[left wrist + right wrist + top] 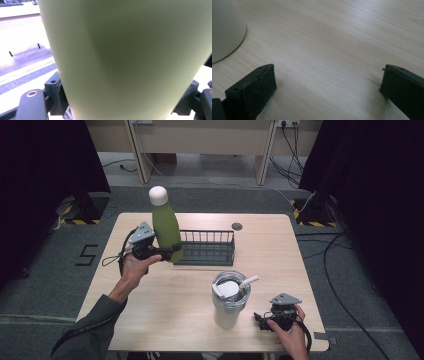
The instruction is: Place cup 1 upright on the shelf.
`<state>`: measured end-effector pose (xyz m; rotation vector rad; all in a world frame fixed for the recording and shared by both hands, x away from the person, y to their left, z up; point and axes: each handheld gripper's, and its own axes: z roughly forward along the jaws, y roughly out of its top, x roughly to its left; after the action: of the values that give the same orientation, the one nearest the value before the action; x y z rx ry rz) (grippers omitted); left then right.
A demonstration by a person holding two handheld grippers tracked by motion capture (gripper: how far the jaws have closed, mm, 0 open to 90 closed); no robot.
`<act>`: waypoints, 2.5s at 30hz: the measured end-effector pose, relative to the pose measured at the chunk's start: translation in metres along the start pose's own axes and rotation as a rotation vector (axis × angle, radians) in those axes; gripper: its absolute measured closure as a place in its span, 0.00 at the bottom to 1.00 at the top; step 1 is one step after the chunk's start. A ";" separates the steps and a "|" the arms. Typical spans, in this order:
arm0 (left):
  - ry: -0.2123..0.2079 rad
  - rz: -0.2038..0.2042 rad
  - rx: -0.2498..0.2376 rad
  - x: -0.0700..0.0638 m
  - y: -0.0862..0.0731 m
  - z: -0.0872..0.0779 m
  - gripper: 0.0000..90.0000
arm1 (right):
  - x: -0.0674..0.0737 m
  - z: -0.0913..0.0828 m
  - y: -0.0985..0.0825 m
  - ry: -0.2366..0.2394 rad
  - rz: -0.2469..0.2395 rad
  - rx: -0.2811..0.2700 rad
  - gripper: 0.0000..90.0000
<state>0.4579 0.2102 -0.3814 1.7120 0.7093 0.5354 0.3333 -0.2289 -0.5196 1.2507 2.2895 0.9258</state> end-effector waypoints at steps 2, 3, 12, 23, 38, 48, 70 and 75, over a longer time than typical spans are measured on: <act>0.001 -0.007 -0.003 0.002 0.004 0.005 0.23 | 0.000 0.000 0.000 0.000 0.000 0.000 0.00; 0.003 -0.009 -0.001 0.003 0.006 0.008 0.23 | 0.000 0.000 0.000 0.000 0.000 0.000 0.00; 0.008 -0.027 -0.005 0.013 0.017 0.038 0.23 | 0.000 0.000 0.000 0.001 0.001 0.000 0.00; 0.037 -0.013 -0.010 0.024 0.014 0.070 0.23 | 0.000 0.000 0.000 0.001 -0.002 0.002 0.00; 0.059 -0.035 -0.014 0.030 0.001 0.091 0.23 | 0.000 0.000 0.000 0.003 -0.004 0.000 0.00; 0.074 -0.033 0.012 0.031 -0.015 0.097 0.23 | 0.000 0.000 0.000 0.006 -0.007 -0.001 0.00; 0.077 -0.018 0.052 0.036 -0.048 0.101 0.23 | 0.000 0.000 0.000 0.007 -0.011 -0.001 0.00; 0.047 -0.010 0.044 0.038 -0.050 0.100 0.23 | 0.001 0.000 0.000 0.008 -0.009 0.000 0.00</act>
<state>0.5437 0.1758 -0.4548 1.7406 0.7674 0.5579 0.3329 -0.2285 -0.5196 1.2375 2.2992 0.9291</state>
